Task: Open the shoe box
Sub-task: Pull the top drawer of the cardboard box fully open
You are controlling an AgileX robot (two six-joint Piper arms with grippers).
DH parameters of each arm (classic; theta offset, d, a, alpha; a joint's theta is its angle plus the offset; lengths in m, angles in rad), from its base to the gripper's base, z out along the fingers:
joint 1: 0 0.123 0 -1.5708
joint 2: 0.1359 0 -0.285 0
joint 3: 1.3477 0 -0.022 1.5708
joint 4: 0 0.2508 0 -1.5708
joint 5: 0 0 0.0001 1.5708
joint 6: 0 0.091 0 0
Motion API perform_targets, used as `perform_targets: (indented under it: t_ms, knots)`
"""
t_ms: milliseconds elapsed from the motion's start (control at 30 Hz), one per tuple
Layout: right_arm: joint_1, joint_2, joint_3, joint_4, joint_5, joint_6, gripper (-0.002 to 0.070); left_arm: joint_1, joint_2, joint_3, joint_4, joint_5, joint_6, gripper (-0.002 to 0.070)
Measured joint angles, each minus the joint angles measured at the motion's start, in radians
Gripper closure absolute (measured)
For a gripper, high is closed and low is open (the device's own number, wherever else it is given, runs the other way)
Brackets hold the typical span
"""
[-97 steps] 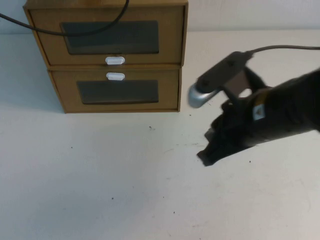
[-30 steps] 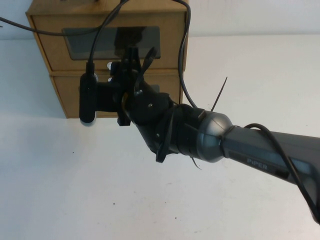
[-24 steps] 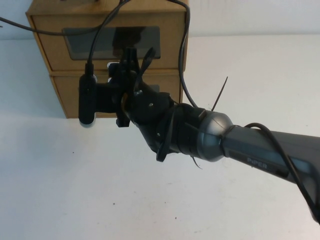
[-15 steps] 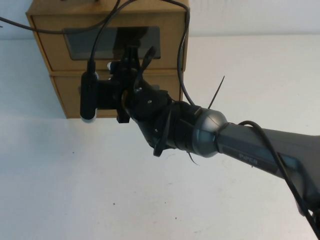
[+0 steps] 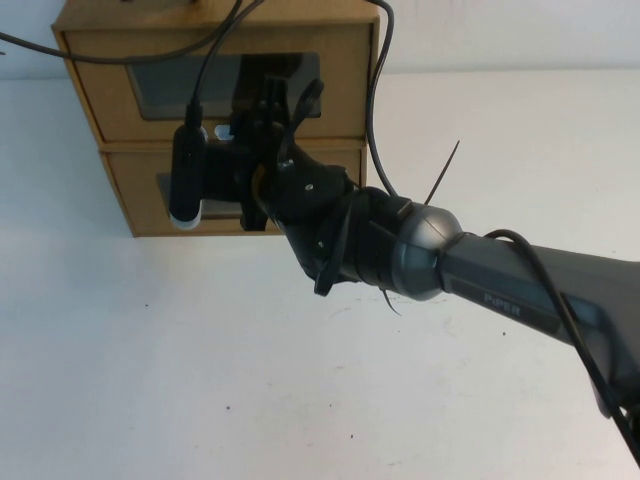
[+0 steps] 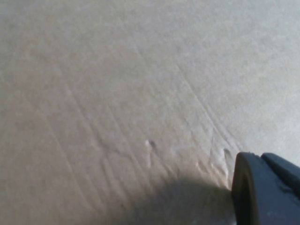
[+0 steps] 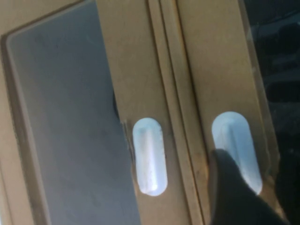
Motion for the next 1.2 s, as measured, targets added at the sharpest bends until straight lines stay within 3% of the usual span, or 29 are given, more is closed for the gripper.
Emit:
perform_targets:
  t_ms: [300, 1200]
  knots:
    - [-0.002, 0.000, -0.004, 0.000, -0.022, 0.000, 0.0501, 0.000, 0.000, 0.000, 0.002, 0.000, 0.000, 0.0680]
    - [-0.006, 0.019, -0.010, -0.014, -0.027, 0.000, 0.0503, 0.000, 0.000, 0.000, 0.004, 0.000, 0.000, 0.0680]
